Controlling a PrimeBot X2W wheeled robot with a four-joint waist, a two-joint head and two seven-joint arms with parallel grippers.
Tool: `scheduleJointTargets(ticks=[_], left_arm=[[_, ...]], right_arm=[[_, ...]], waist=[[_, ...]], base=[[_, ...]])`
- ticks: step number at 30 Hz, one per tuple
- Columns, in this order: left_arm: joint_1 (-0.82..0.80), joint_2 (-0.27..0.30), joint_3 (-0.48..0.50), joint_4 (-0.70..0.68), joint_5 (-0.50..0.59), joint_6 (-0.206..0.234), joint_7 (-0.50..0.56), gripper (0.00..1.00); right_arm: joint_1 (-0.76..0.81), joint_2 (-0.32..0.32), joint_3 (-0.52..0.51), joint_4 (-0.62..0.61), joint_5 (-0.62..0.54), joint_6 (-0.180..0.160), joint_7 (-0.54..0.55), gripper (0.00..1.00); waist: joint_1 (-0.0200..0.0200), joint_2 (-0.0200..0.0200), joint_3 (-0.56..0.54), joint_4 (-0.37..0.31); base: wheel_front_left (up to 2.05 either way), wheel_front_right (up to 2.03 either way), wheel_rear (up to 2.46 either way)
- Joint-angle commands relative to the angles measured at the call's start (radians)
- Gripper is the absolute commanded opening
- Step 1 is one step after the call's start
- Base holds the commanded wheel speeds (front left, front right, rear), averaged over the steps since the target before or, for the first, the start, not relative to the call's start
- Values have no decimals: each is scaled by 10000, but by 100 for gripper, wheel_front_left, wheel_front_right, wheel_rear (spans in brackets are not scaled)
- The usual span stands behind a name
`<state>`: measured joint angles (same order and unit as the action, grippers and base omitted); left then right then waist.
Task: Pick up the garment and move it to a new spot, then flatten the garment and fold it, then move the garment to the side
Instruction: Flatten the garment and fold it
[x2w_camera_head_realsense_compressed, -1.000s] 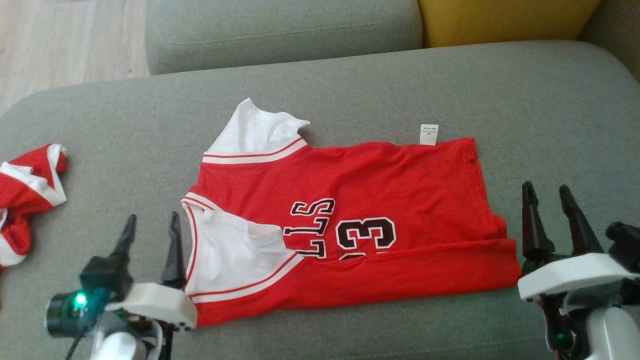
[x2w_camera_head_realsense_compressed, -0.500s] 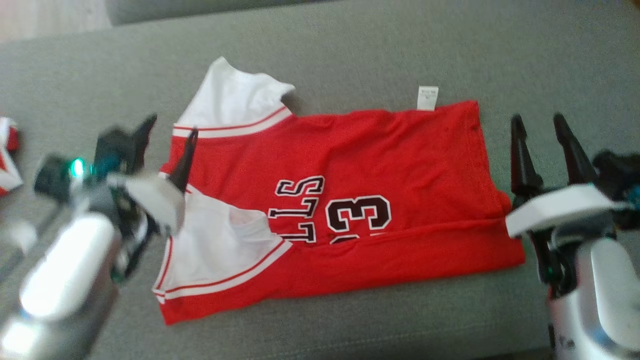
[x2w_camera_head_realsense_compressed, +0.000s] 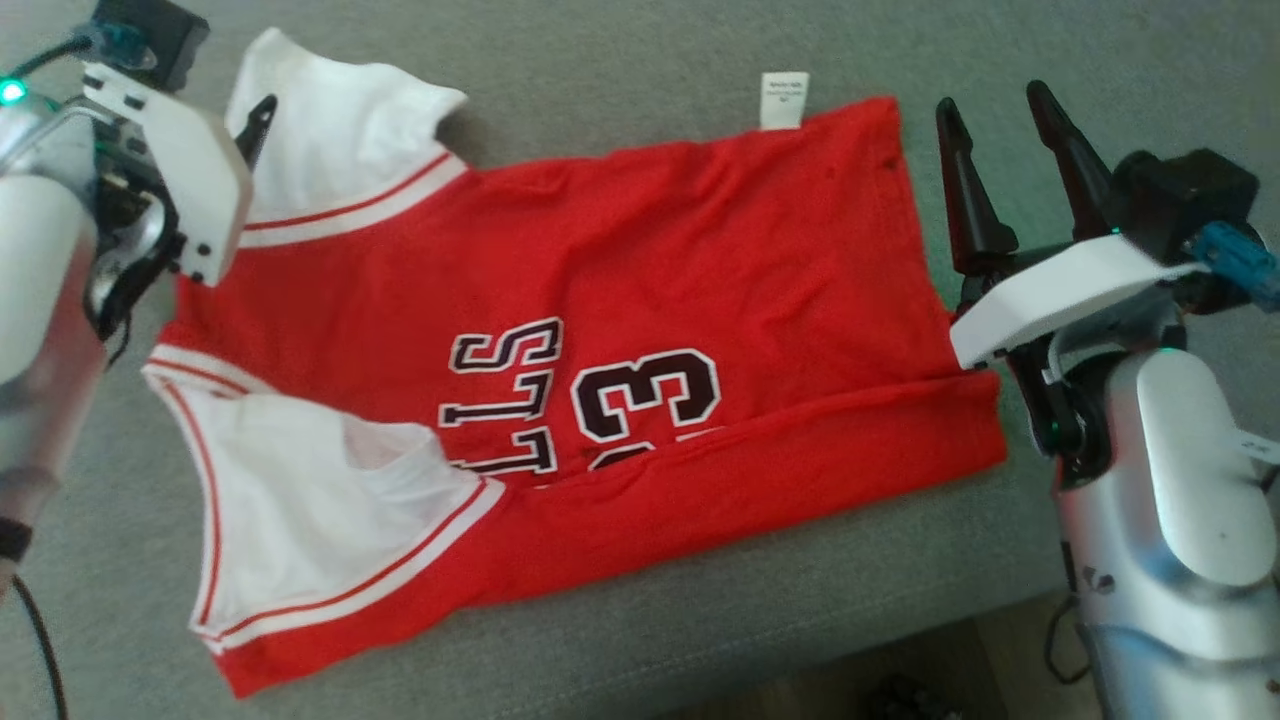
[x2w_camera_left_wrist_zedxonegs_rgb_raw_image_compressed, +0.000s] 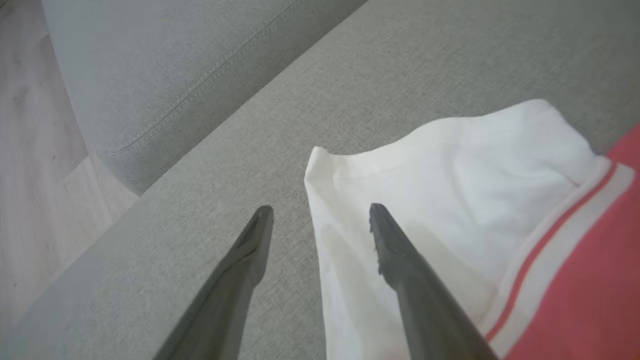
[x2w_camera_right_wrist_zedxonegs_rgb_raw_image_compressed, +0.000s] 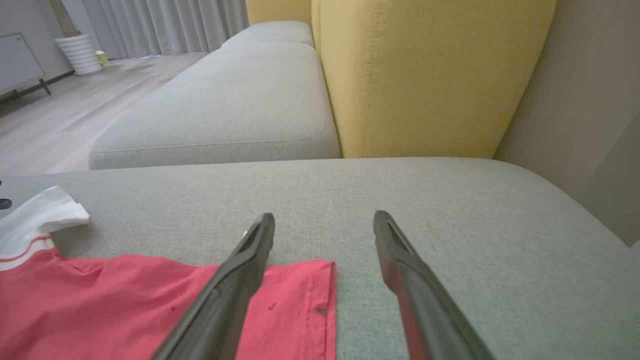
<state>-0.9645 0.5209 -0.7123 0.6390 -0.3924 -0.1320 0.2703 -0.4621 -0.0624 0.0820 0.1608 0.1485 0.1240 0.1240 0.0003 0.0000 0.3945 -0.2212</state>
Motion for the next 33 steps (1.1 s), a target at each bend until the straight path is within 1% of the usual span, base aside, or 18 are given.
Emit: scheduleJointTargets(ticks=[1,8,12,16,17,18,19,21,22,24,28,33], left_arm=[[-700,550,121,-28,-153,19,-70,100],[-1801,640,-623,1157,-570,16,-432,100],[-2192,538,-998,1801,-675,15,-484,100],[-2406,392,-1384,2237,-1114,15,-303,100],[-2414,328,-1451,2336,-1319,15,-174,74],[-2407,258,-1532,2386,-1554,15,-29,13],[-2403,210,-1613,2394,-1799,15,93,0],[-2448,184,-1751,2358,-2171,14,155,0],[-2448,184,-1751,2358,-2171,14,155,0],[-2547,205,-1824,2352,-2345,14,-57,0],[-2689,184,-1850,2351,-2516,14,-796,0],[-2644,70,-1802,2040,-2675,14,-1800,0]], right_arm=[[-313,-92,231,-312,30,67,-4,100],[-625,-76,343,-245,115,67,-147,100],[-704,-51,380,-197,107,67,-228,100],[-762,-29,272,-154,50,67,-290,100],[-778,-24,244,-145,40,67,-295,100],[-791,-20,213,-137,29,67,-295,100],[-804,-17,181,-129,17,67,-291,100],[-823,-16,101,-117,-23,67,-275,100],[-823,-16,101,-117,-23,67,-275,100],[-834,-30,26,-110,-63,67,-254,100],[-857,-159,-63,-27,-63,67,-171,100],[-928,-479,-287,316,321,67,187,100]], waist=[[-3,0,309,-308],[-3,0,701,-670],[-3,0,843,-809],[-3,0,902,-869],[-3,0,902,-865],[-3,0,895,-851],[-3,0,885,-831],[-3,0,857,-752],[-3,0,857,-752],[-3,0,812,-631],[-3,0,648,-293],[-3,0,355,306]], base=[[0,0,0],[0,0,0],[0,0,0],[0,0,0],[0,0,0],[0,0,0],[0,0,0],[0,0,0],[0,0,0],[0,0,0],[0,0,0],[0,0,0]])
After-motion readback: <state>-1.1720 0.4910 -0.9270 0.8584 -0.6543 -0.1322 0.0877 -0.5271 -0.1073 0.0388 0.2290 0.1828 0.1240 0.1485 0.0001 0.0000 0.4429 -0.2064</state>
